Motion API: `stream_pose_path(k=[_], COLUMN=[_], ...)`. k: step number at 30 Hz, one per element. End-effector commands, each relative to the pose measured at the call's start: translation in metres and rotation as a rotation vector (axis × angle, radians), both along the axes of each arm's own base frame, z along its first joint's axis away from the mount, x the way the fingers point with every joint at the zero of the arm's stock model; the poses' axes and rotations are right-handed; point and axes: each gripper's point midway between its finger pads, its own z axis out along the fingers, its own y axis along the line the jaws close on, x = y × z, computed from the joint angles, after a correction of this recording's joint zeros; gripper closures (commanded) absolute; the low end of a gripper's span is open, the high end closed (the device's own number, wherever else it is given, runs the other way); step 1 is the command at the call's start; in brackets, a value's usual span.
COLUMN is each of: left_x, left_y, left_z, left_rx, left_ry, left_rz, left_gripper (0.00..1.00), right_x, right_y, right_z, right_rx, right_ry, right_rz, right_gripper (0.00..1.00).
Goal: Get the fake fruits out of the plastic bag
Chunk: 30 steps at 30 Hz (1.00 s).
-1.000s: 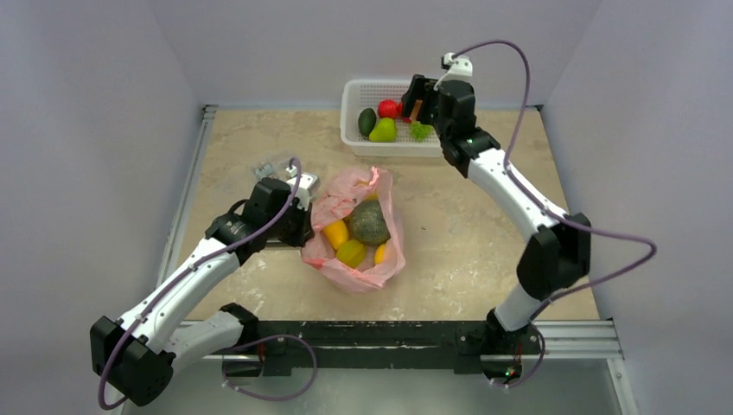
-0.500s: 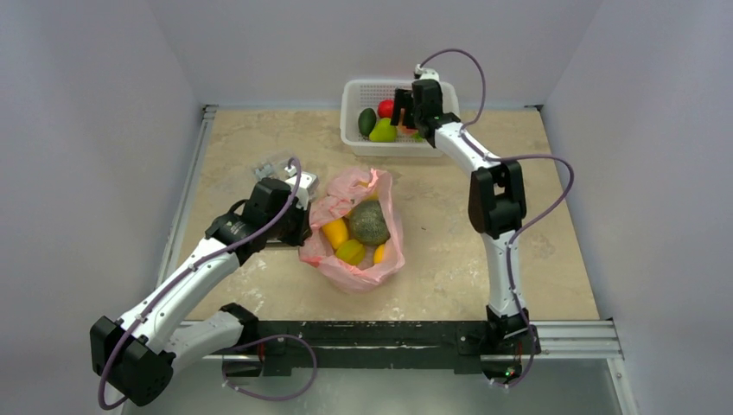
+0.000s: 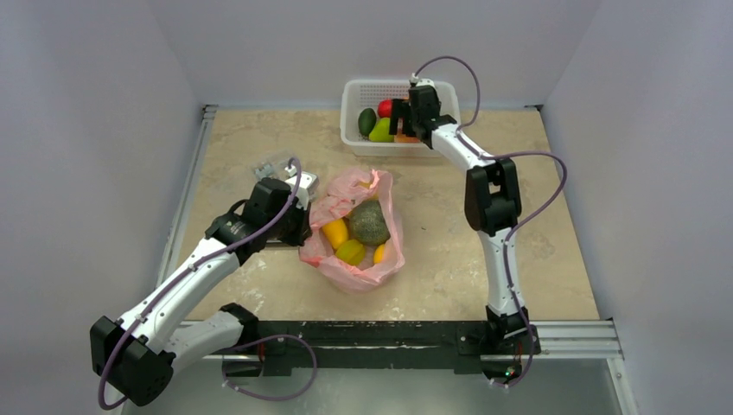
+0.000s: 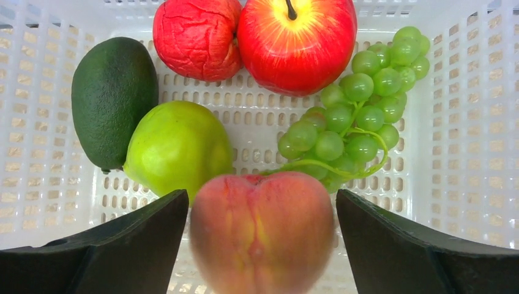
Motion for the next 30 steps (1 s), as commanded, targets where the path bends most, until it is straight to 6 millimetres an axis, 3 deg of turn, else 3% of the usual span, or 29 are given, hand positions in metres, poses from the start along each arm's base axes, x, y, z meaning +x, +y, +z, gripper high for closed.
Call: stream_pose_path(k=[1,9,17,23,30], left_x=[0.002,0.001,0.001,0.000,0.000], left_y=[-0.002,-0.002,-0.004,-0.006,-0.004], left_z=[0.006,0.008,0.010,0.010,0.012], left_rx=[-0.008,-0.011,-0.027,-0.036,-0.031], left_ry=[-0.033,-0.038,-0.044,-0.040,-0.049], left_rz=[-0.026,-0.028,-0.033,-0.039,-0.032], left_gripper=[1.00,1.00,1.00,1.00,1.00], right_x=[0.002,-0.021,-0.098,-0.161,-0.235], right_y=[0.001,-0.008,-0.001,-0.016,-0.031], right_z=[0.076,0.124,0.147,0.121,0.083], right_rx=[0.017,0.022,0.259,0.376,0.364], right_ry=[-0.118,-0.145,-0.203,-0.160,-0.020], right_rz=[0.015,0.013,0.048,-0.026,0.006], right_gripper=[0.03,0.01,0.01,0.01,0.01])
